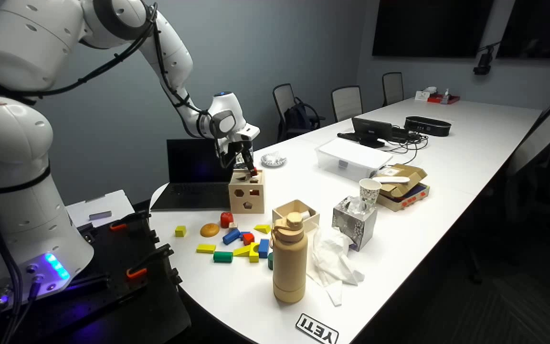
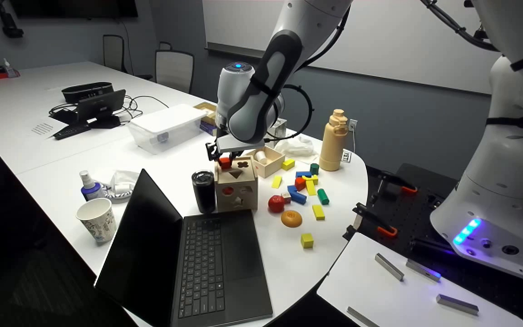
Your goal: Put the orange block inside the wooden toy box.
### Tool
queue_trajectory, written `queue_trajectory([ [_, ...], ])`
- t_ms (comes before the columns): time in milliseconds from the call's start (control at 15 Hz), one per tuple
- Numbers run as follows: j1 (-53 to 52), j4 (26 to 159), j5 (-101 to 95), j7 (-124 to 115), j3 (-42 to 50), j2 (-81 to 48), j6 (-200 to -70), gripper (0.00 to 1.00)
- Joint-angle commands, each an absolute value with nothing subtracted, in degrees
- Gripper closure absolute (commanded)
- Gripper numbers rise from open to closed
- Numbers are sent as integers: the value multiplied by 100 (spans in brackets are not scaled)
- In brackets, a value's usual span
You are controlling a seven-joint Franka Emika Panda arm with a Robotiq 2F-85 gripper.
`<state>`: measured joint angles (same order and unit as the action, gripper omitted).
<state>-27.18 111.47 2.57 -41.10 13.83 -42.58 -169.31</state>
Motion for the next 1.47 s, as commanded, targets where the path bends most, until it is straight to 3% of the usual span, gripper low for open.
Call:
queue_trajectory([
  [0, -2720, 11006, 402, -4226, 1378, -4296, -16675, 88],
  [1000, -2832, 10921, 323, -4894, 1514, -4395, -16503, 88],
  [1067, -2832, 10937, 326, -4912, 1501, -4377, -16511, 56],
  [1133, -2824, 10949, 311, -4887, 1488, -4359, -16512, 36],
  [1400, -2973, 11100, 260, -4964, 1603, -4227, -16532, 8],
])
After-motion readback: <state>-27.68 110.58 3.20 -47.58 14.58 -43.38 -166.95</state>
